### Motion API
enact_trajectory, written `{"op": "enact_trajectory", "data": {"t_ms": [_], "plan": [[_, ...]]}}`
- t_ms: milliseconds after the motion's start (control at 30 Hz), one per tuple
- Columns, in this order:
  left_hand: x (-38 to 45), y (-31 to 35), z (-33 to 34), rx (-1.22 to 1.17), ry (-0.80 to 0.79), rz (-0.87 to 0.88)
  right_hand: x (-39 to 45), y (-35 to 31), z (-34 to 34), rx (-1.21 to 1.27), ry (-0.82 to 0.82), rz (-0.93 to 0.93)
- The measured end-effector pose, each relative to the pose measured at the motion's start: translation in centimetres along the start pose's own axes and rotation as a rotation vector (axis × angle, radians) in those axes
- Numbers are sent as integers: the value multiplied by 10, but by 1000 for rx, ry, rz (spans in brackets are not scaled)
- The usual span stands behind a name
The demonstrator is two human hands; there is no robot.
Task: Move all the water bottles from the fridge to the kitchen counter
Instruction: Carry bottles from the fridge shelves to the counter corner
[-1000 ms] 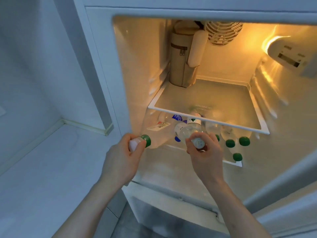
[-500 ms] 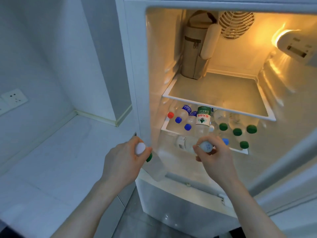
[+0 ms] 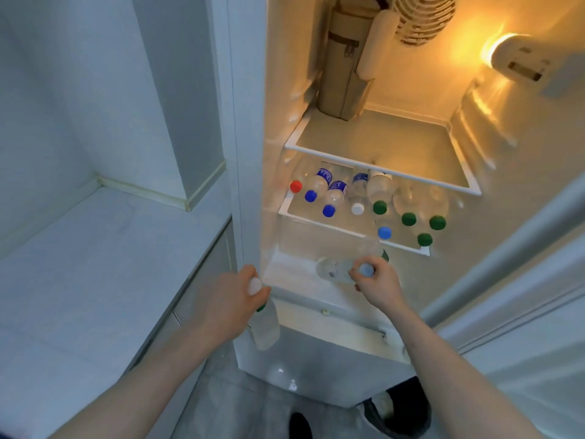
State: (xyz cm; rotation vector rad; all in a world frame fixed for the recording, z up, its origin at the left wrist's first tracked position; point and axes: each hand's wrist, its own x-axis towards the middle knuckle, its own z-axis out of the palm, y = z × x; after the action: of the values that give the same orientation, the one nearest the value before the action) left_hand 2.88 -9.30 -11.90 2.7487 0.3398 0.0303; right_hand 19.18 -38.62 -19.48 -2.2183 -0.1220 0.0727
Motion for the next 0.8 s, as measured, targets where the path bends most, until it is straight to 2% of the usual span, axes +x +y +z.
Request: {"op": "enact_trajectory", "data": {"t_ms": [233, 367, 533, 600, 800], "plan": [[35, 36, 37, -9, -71, 87, -3, 50, -28, 107, 67, 88], [57, 65, 38, 26, -64, 110, -3, 46, -28, 118, 68, 60], [80, 83, 37, 20, -45, 142, -2, 28, -37, 73, 157, -102], [86, 87, 37, 15, -44, 151, -5, 24, -39, 66, 146, -139], [95, 88, 43, 32, -51, 179, -14, 26, -42, 153, 85, -89]]}}
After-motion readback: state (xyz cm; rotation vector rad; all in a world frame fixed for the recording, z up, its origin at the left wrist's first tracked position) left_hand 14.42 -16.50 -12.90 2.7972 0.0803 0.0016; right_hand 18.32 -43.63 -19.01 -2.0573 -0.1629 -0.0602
